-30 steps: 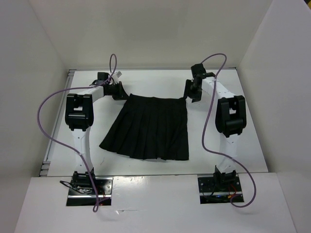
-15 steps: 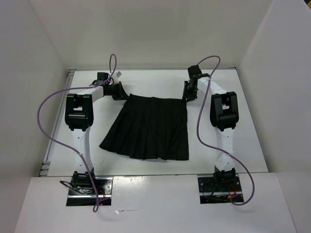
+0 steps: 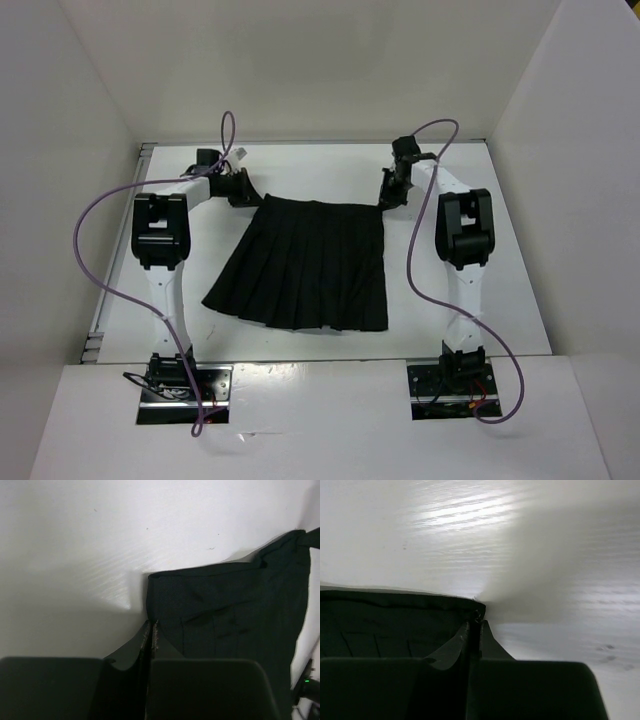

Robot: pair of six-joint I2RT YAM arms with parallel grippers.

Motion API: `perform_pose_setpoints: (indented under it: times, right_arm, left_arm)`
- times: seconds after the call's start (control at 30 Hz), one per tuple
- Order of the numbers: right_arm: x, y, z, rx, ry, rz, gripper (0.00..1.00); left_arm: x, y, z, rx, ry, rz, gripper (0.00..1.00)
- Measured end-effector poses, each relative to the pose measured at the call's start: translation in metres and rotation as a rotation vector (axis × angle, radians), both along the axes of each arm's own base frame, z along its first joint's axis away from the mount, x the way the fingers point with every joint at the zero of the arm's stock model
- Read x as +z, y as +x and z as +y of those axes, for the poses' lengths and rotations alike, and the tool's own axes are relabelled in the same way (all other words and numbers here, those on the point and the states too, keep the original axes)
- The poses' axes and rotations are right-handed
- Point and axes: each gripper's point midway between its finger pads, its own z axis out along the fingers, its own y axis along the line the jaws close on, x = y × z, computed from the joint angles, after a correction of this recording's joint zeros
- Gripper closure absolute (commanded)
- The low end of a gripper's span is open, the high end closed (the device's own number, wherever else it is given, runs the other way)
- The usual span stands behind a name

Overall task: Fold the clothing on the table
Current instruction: Fold the skirt

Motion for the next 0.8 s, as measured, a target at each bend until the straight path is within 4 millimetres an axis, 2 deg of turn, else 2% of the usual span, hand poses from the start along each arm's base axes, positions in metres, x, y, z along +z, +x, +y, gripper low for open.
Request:
perform_pose_setpoints:
  times: [0.07,0.13,0.37,0.53,0.6,0.7,0.73,0.8]
  right_arm:
    - [0.006,-0.001,-0.012,-0.03,-0.024,-0.001,1.0]
    - [0.023,0.003,-0.022,-0.062,-0.031,-0.034,1.0]
    - [0.118,0.015,-0.031,-0.106,0.016,-0.226,1.0]
    - [0.142,0.022,-0.031,-0.106,0.031,-0.273,1.0]
    - [0.156,0.028,-0.031,-0.108,0.031,-0.292,1.0]
    - [0.21,0.049,-0.032,-0.115,0.033,-0.409,1.0]
    - [0.237,0.056,-0.033,-0.12,0.034,-0.47,1.0]
    - [0.303,0.063,-0.034,-0.123,0.042,-0.608,1.0]
  left_arm:
    - [0.005,-0.001,0.003,0.016,-0.013,0.017,1.0]
    - [0.018,-0.002,0.004,0.03,-0.04,0.024,1.0]
    - [0.099,0.009,-0.002,0.025,-0.117,-0.09,1.0]
    - [0.127,0.018,-0.004,0.02,-0.161,-0.125,1.0]
    - [0.143,0.029,-0.004,0.018,-0.179,-0.142,1.0]
    - [0.19,0.05,-0.004,0.009,-0.199,-0.218,1.0]
    - [0.214,0.058,-0.004,0.003,-0.205,-0.263,1.0]
    - [0.276,0.064,-0.004,-0.011,-0.224,-0.389,1.0]
